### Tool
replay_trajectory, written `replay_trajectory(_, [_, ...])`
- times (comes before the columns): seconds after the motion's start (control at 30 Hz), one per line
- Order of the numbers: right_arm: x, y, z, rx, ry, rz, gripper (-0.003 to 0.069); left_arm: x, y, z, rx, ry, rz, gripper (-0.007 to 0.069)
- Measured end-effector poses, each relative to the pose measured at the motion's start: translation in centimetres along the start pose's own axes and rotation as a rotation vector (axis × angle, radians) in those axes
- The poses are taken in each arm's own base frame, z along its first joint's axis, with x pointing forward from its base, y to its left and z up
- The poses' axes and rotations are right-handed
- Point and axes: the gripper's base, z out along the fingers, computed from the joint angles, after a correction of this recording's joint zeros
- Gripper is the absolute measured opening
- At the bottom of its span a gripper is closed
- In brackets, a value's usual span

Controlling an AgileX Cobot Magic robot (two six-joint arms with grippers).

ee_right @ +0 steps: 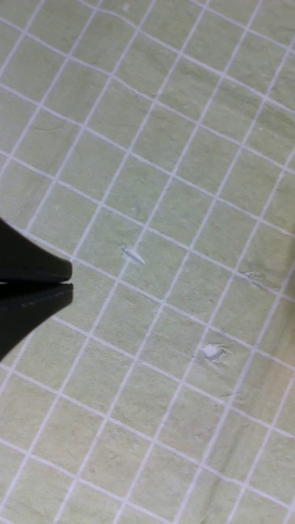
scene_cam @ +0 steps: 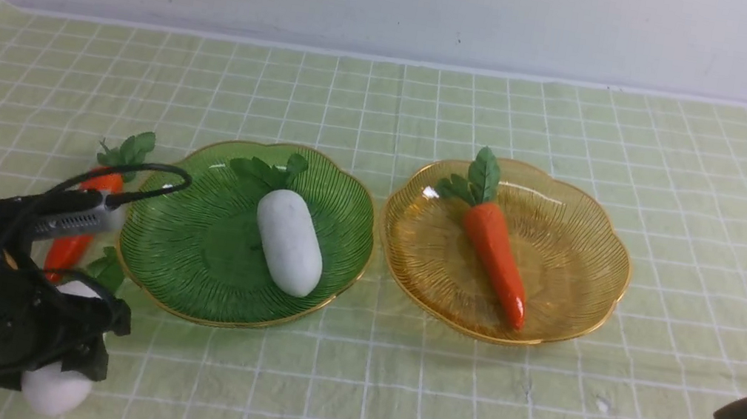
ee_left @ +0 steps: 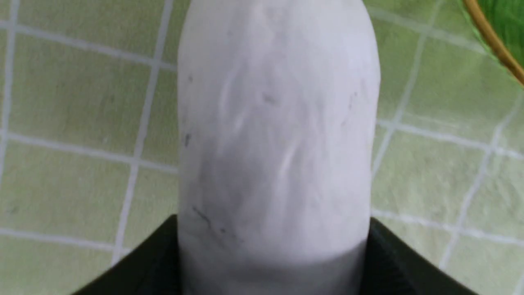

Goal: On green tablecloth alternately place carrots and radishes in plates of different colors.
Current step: 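Pick up the white radish and place it in the left plate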

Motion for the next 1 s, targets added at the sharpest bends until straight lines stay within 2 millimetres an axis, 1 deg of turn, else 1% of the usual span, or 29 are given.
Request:
replay_trajectory(0.07, [0.0,0.0,0.0,0.000,-0.003,0.001,-0.0015,-0.1,-0.2,-1.0,0.010,-0.009,0.000,0.0447])
replay_trajectory(0.1, [-0.1,0.0,0.0,-0.001,-0.010,0.002,-0.0015,-0.4,-0.7,-2.9,0.043,-0.026,-0.010,0.0447])
replay_trajectory(0.17, [-0.2,0.0,0.0,-0.002,-0.018,0.004,-0.0015,-0.7,-1.2,-3.8,0.079,-0.041,-0.030,0.0447])
replay_trajectory(0.2, [-0.3,0.0,0.0,-0.004,-0.028,0.008,-0.0015,-1.2,-1.8,-4.7,0.132,-0.061,-0.061,0.0447])
replay_trajectory(0.27, [-0.3,0.0,0.0,-0.004,-0.033,0.009,-0.0015,-1.9,-2.6,-5.3,0.203,-0.083,-0.106,0.0447])
replay_trajectory(0.33, [-0.3,0.0,0.0,-0.006,-0.037,0.011,-0.0015,-2.6,-3.2,-5.3,0.252,-0.105,-0.120,0.0447])
replay_trajectory(0.43, [-0.4,0.0,0.0,-0.005,-0.039,0.011,-0.0015,-4.1,-4.0,-4.6,0.298,-0.131,-0.109,0.0447])
replay_trajectory(0.5, [-0.4,0.0,0.0,-0.006,-0.040,0.011,-0.0015,-5.0,-4.5,-3.7,0.314,-0.133,-0.073,0.0447])
replay_trajectory(0.57, [-0.4,0.1,0.0,-0.008,-0.042,0.013,-0.0015,-6.0,-4.9,-2.4,0.328,-0.125,-0.033,0.0447])
replay_trajectory(0.6, [-0.4,0.1,0.0,-0.008,-0.042,0.013,-0.0015,-6.2,-5.0,-2.1,0.331,-0.122,-0.028,0.0447])
replay_trajectory(0.67, [-0.4,0.1,0.0,-0.009,-0.042,0.014,-0.0015,-7.2,-5.6,-0.4,0.349,-0.103,0.017,0.0447])
replay_trajectory(0.7, [-0.4,0.1,0.0,-0.009,-0.042,0.014,-0.0015,-7.3,-5.6,-0.1,0.348,-0.098,0.024,0.0447])
replay_trajectory(0.73, [-0.4,0.1,0.0,-0.010,-0.042,0.014,-0.0015,-7.8,-5.8,0.5,0.358,-0.098,0.036,0.0452])
replay_trajectory(0.8, [-0.4,0.1,0.0,-0.010,-0.042,0.015,-0.0015,-8.5,-6.1,1.3,0.363,-0.106,0.089,0.0482])
replay_trajectory(0.87, [-0.4,0.1,0.0,-0.010,-0.042,0.015,-0.0015,-9.0,-6.3,1.6,0.360,-0.118,0.135,0.0533])
replay_trajectory(0.9, [-0.4,0.1,0.0,-0.010,-0.042,0.015,-0.0015,-9.1,-6.3,1.6,0.360,-0.123,0.146,0.0544])
replay_trajectory(0.93, [-0.4,0.1,0.0,-0.010,-0.042,0.015,-0.0015,-9.4,-6.4,1.4,0.359,-0.142,0.184,0.0585])
replay_trajectory(0.97, [-0.4,0.1,0.0,-0.010,-0.042,0.015,-0.0015,-9.6,-6.5,1.3,0.360,-0.152,0.194,0.0606])
replay_trajectory(1.0, [-0.4,0.1,0.0,-0.010,-0.042,0.015,-0.0015,-9.6,-6.5,1.2,0.359,-0.154,0.199,0.0610])
